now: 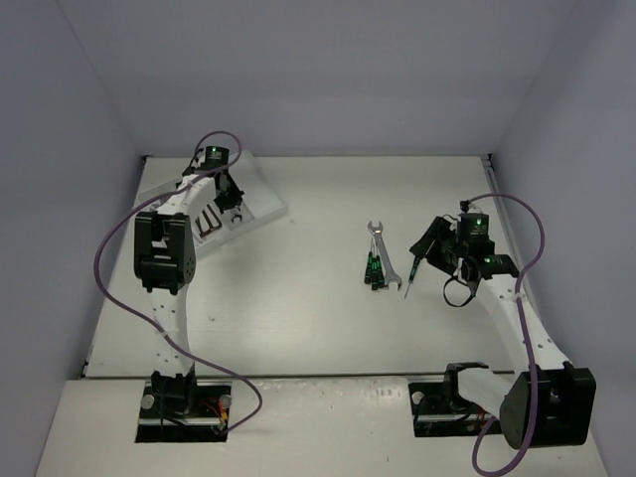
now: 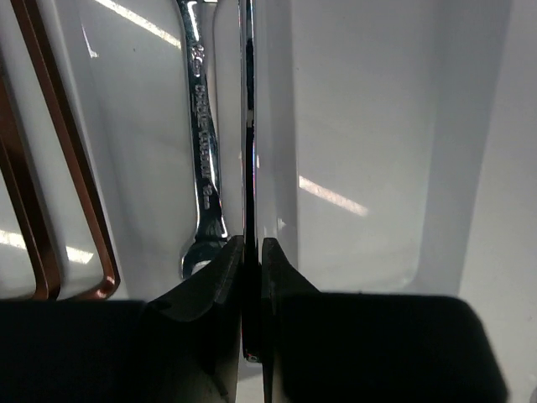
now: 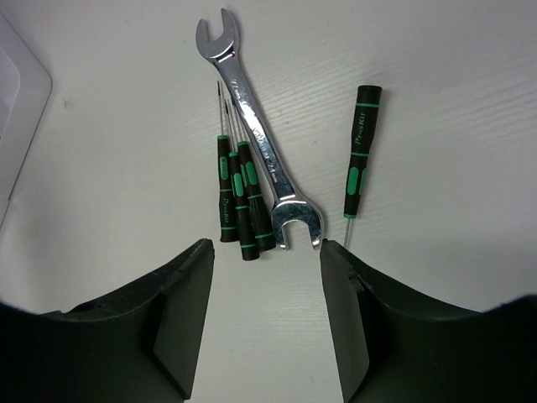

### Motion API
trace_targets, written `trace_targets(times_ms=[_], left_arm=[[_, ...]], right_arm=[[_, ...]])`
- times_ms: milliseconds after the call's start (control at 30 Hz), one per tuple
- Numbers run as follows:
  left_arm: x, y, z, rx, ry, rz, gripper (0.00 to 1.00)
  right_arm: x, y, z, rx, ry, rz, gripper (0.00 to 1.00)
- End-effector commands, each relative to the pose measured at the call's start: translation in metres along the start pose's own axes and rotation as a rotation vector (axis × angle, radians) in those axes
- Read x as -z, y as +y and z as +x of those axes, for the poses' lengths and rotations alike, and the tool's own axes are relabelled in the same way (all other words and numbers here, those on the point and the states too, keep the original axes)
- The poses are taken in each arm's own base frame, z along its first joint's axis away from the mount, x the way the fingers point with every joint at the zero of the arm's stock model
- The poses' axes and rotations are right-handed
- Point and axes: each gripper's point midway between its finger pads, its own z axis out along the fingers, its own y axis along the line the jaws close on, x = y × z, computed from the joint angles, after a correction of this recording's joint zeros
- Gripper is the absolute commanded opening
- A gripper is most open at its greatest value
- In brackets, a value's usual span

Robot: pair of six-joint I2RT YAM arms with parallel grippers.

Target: Sort the tools into containers

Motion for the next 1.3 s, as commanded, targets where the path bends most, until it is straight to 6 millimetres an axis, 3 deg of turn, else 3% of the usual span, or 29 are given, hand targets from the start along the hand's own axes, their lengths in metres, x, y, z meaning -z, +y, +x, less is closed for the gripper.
trace_targets(times_ms=[0,133,333,467,600,667,800,967,1267], left_arm=[[0.032,-0.019,-0.054,-0.004,-0.136,0.034,0.13],[0.035,-0.013,-0.056,0.009,-0.156,0.003,0.20],[0.051,-0.013,-0.056,0.014,-0.166,0.016,0.42],[0.080,-0.031,-0.052,-0.047,-0.181,0.074,0.50],[0.114,-0.067,-0.024,-0.204,-0.173,0.151,0.57],[0.130,-0.086,0.003,-0.317,-0.147,0.180,0.59],[0.153,-0.105,0.053,-0.461,-0.079,0.219,0.60],[0.171,-0.100,0.093,-0.511,0.000,0.279,0.60],[0.180,-0.096,0.124,-0.575,0.068,0.335,0.60]], right_arm=[[0.008,0.003,-0.001,0.035,-0.014,-0.032,0.51],[0.008,0.001,0.002,0.046,-0.005,-0.033,0.51],[0.006,0.001,0.003,0.057,0.007,-0.033,0.51],[0.004,0.000,-0.004,0.080,-0.005,-0.013,0.51],[-0.005,-0.006,-0.012,0.152,-0.013,0.044,0.51],[-0.015,-0.001,-0.014,0.209,0.003,0.063,0.51],[-0.045,0.013,-0.006,0.326,0.064,0.113,0.52],[-0.081,0.010,0.020,0.424,0.174,0.169,0.51],[-0.110,-0.004,0.032,0.488,0.218,0.240,0.43]])
